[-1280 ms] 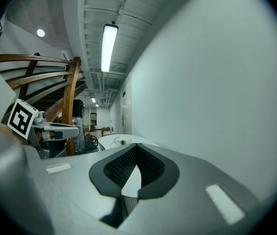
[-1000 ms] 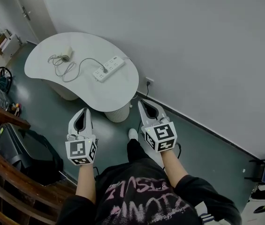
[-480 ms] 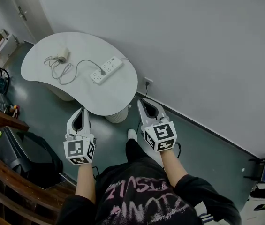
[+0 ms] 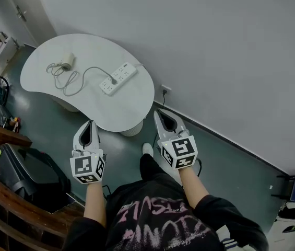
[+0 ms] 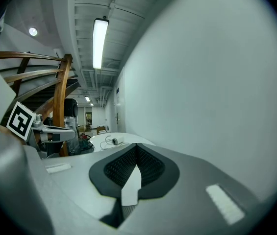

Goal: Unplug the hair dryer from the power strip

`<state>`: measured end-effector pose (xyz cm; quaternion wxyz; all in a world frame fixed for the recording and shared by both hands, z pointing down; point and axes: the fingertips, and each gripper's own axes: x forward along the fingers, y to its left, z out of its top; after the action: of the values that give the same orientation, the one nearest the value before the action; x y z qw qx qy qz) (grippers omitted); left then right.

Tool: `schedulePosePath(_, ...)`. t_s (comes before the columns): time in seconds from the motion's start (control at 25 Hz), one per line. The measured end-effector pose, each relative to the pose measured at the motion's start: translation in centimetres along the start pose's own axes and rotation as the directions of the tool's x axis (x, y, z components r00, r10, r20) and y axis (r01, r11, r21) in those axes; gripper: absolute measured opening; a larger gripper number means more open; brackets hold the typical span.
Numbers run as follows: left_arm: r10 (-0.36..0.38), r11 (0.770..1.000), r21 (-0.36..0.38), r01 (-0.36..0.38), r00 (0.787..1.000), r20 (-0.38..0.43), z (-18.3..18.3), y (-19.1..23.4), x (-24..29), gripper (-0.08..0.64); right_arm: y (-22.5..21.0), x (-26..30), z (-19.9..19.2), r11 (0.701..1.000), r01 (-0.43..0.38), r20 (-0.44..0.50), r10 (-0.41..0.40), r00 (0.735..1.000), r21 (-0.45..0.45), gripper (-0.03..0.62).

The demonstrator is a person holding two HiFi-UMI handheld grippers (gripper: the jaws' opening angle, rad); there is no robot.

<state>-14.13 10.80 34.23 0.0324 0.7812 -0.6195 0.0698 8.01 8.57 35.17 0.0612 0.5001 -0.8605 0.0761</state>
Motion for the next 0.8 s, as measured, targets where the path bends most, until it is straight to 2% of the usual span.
schedulePosePath(0.4,-0.018,1.0,0.003,0.018,1.0,-0.016,-0.4,0.6,5.1,0.0,-2.7,4.1,-0.4,1.0,0.009,-0.009,-0.009,1.0,0.02,0.009)
schedulePosePath(0.8,-0.01,1.0,0.002,0.01,0.999,-0.044,0.0,2.0,10.6,0.0,-5.3,9.6,0.4,1.0,-0.02,-0.03,0.02,0.999,0.018,0.009)
